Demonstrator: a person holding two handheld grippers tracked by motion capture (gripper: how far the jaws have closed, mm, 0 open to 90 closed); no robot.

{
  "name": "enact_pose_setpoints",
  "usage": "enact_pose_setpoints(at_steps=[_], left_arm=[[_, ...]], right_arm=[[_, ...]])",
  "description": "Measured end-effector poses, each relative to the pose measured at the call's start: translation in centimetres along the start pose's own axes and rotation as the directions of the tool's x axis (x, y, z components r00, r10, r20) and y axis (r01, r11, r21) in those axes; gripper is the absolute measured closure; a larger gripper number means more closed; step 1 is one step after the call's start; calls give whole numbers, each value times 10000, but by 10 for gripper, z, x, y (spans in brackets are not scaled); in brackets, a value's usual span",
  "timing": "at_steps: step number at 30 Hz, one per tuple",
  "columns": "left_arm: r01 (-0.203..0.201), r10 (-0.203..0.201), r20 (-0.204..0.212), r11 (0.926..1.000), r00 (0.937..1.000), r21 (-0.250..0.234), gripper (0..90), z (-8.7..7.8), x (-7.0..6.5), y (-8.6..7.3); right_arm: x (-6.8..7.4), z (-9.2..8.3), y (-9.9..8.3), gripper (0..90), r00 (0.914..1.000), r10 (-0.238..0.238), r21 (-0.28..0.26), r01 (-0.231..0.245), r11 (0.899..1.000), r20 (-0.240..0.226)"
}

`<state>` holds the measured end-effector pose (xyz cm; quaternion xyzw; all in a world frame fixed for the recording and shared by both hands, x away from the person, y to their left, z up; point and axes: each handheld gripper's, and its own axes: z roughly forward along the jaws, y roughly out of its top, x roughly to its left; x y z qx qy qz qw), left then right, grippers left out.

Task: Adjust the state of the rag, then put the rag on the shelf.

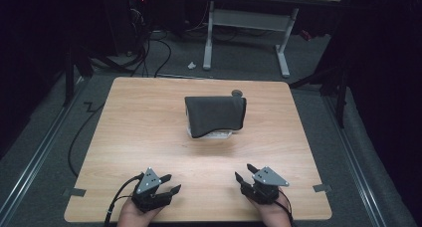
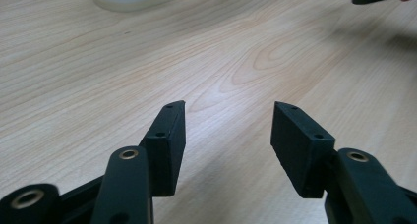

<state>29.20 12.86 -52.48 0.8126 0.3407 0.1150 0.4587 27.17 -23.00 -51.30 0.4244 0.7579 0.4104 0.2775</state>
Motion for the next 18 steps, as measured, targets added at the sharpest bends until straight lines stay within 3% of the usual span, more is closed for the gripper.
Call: enact_pose_setpoints(at_steps=[2,6,9,18], left_arm=[[263,-263,27,9997,9996,-10,474,0,6,1],[372,-373,-44,9991,9993,-183,460,-5,11,2],[682,-683,-16,9971,9977,-338,457,-9,14,-2],[767,-768,-11,9960,9970,-451,454,-12,16,2]], right_arm=[[1,3,-3,452,9998,-142,272,146,9995,-133],[3,3,-2,447,9998,-207,145,208,9997,-67],[4,4,-1,444,9989,-450,74,450,9990,110],[5,7,-3,429,9986,-526,157,528,9985,-95]])
